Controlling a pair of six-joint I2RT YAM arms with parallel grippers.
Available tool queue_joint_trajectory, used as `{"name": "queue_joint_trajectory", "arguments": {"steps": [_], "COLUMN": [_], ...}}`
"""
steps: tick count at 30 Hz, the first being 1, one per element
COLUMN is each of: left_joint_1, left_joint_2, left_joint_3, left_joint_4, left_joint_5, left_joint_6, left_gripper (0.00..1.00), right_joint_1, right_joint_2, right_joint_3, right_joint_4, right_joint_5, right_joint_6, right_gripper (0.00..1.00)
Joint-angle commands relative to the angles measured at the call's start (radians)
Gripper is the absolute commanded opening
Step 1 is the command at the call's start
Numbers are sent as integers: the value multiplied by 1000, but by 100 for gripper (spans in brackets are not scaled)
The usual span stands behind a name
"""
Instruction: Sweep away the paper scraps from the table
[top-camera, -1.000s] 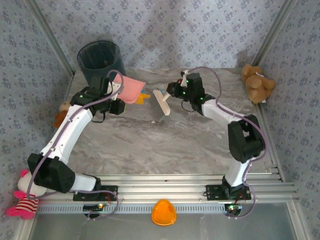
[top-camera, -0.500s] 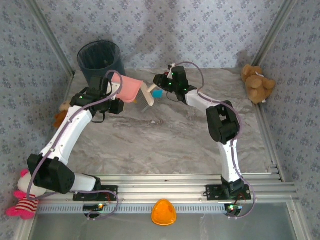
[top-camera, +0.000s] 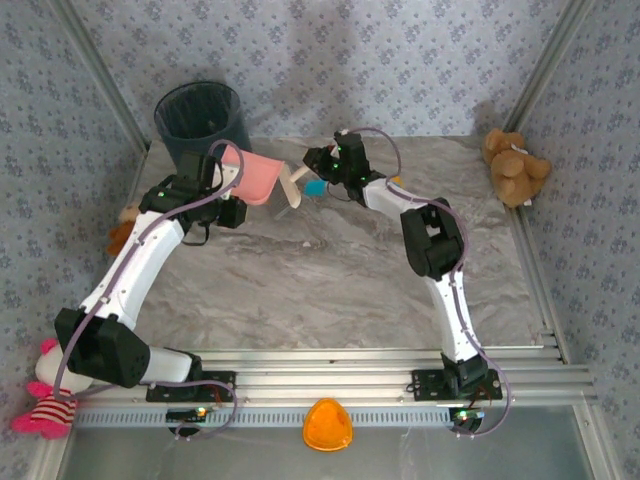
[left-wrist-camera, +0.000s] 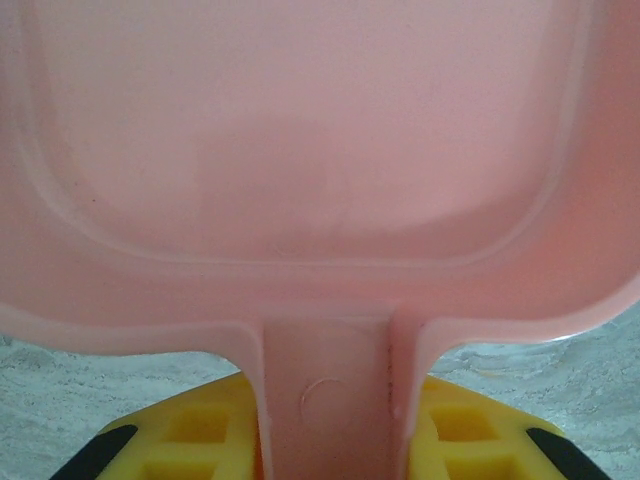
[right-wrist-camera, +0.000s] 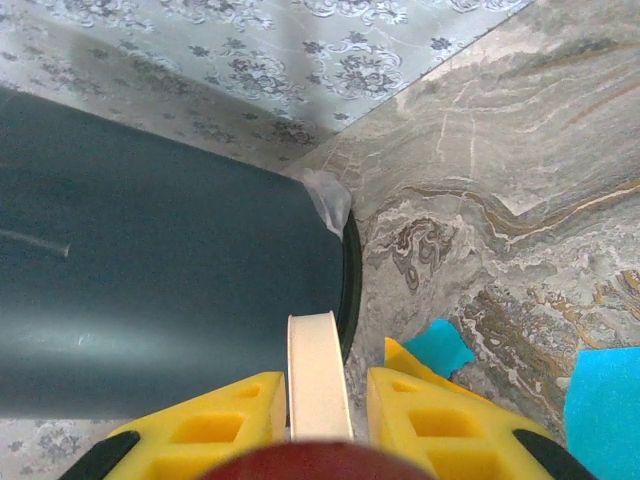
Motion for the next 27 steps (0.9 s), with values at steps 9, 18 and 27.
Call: {"name": "queue_joint_trajectory", "arguments": {"steps": [9, 18, 27], "left_joint_1": [8, 8, 8], "left_joint_2": [17, 30, 47], "left_joint_3": [2, 6, 14], "left_joint_4": [15, 6, -8], "left_joint_5": [7, 8, 22], "left_joint_6": [-1, 5, 10], "left_gripper": [0, 0, 0], "right_joint_1": [2, -15, -75], "right_joint_2": [111, 68, -89], "right_joint_3": [141, 50, -202], "right_joint_4": [0, -48, -10], "right_joint_5": [55, 160, 271], "right_joint_6": [84, 63, 49], "right_gripper": [0, 0, 0]}}
